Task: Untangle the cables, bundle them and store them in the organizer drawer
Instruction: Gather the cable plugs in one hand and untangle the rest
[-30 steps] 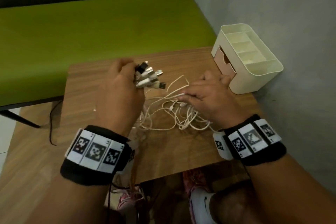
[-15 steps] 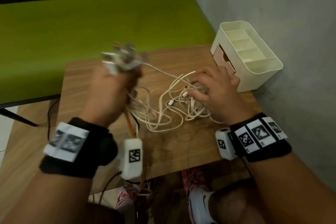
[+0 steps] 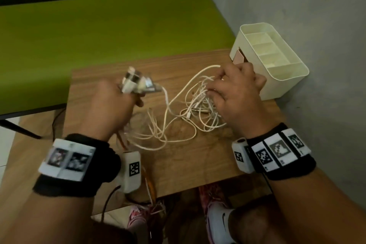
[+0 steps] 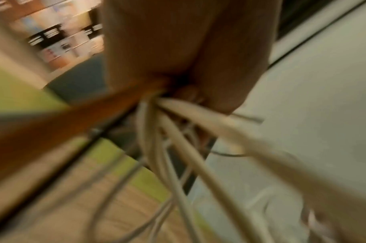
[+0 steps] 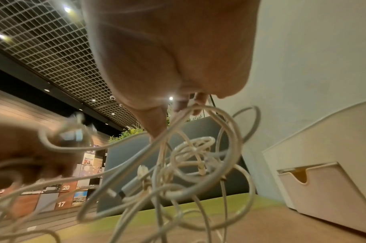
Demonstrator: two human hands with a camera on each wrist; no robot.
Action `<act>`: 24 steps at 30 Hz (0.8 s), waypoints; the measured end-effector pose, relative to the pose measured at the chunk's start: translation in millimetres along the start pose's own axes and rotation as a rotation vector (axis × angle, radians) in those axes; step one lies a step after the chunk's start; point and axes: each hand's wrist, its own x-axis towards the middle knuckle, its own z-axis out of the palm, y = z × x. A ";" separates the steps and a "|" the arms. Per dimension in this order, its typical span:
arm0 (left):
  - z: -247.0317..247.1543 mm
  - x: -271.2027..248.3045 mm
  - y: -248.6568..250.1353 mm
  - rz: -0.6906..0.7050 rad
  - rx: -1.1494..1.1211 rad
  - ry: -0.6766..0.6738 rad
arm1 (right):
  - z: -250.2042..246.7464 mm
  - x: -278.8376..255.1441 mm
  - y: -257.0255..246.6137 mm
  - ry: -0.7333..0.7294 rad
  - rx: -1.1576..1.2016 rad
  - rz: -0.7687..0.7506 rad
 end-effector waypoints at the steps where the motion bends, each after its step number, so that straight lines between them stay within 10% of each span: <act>1: 2.7 1.0 -2.3 -0.006 0.217 0.019 | -1.4 0.0 -3.7 0.017 0.008 -0.014; 6: 7.1 -6.5 9.6 0.063 0.425 0.227 | -1.0 -4.4 -13.6 -0.114 -0.061 -0.069; 12: 2.8 -26.7 50.2 0.282 -0.287 0.356 | 16.9 -6.4 -21.3 -0.273 -0.236 -0.015; 18: 42.2 -49.7 55.0 0.406 -0.362 -0.058 | 12.6 -6.0 -31.5 -0.091 0.099 0.016; 24: 43.0 -34.9 36.6 0.296 -0.317 -0.081 | 4.3 -7.0 -32.6 0.005 0.219 -0.106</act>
